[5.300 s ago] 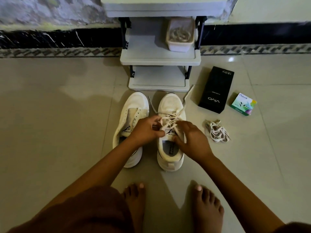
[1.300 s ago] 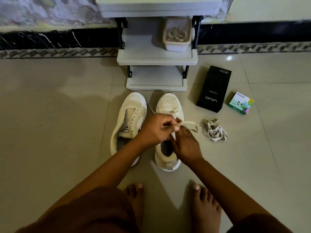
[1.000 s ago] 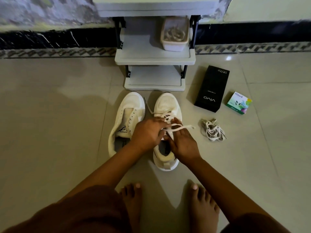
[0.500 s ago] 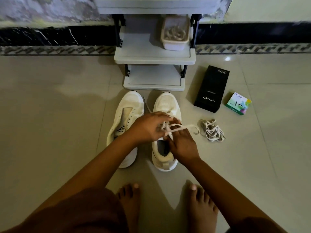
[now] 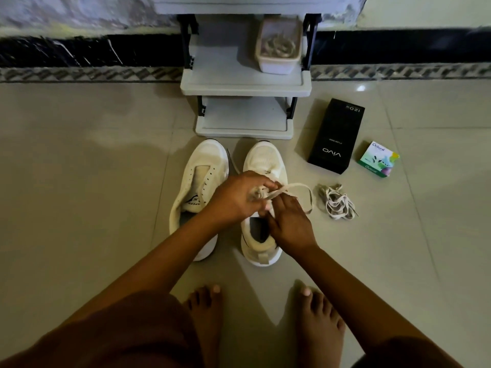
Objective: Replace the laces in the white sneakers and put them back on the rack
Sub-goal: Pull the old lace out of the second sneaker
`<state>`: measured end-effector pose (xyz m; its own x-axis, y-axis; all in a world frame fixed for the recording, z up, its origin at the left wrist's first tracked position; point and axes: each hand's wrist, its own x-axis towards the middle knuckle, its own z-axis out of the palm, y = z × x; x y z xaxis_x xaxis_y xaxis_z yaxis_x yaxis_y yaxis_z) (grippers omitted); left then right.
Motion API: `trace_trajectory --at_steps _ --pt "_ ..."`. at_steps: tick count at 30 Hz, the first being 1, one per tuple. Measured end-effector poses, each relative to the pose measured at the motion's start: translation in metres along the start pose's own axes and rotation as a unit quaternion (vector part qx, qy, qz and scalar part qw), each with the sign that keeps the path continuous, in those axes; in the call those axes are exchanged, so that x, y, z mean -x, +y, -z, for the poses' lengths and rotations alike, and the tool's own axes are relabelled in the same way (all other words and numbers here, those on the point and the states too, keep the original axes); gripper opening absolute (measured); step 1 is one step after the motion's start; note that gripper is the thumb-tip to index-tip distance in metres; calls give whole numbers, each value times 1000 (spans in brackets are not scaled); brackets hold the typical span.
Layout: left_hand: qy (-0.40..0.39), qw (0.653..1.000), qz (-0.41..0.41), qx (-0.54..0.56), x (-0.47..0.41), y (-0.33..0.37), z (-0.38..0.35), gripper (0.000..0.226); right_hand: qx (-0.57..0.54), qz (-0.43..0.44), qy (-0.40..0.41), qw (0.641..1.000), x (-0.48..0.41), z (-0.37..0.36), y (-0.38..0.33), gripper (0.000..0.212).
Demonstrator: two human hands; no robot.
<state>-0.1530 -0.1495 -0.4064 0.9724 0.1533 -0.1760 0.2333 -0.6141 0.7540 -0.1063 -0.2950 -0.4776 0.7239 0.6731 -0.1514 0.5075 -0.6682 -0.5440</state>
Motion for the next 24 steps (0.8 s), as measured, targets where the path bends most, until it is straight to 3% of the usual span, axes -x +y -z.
trace_trajectory --at_steps 3,6,8,11,15,20,22,24 --pt "-4 971 -16 -237 2 -12 -5 35 -2 3 -3 1000 -1 -1 2 77" --pt "63 962 -77 -253 5 -13 -14 27 -5 0 -1 1000 -3 -2 3 78" --pt "57 977 -67 -195 2 -9 -14 21 -3 5 4 1000 -3 -1 2 78" --pt "37 999 -5 15 1 2 -6 9 0 1 0 1000 0 3 0 80" --pt "9 965 38 261 9 33 13 10 13 8 1 1000 -5 -1 0 78" --pt "136 960 63 238 -11 47 22 13 32 8 -10 999 -6 1 -1 84" --pt "175 951 81 240 -16 35 26 30 27 16 -12 999 -5 4 -3 85" --pt "139 965 105 195 -16 20 27 55 12 15 -14 1000 -3 6 -4 83"
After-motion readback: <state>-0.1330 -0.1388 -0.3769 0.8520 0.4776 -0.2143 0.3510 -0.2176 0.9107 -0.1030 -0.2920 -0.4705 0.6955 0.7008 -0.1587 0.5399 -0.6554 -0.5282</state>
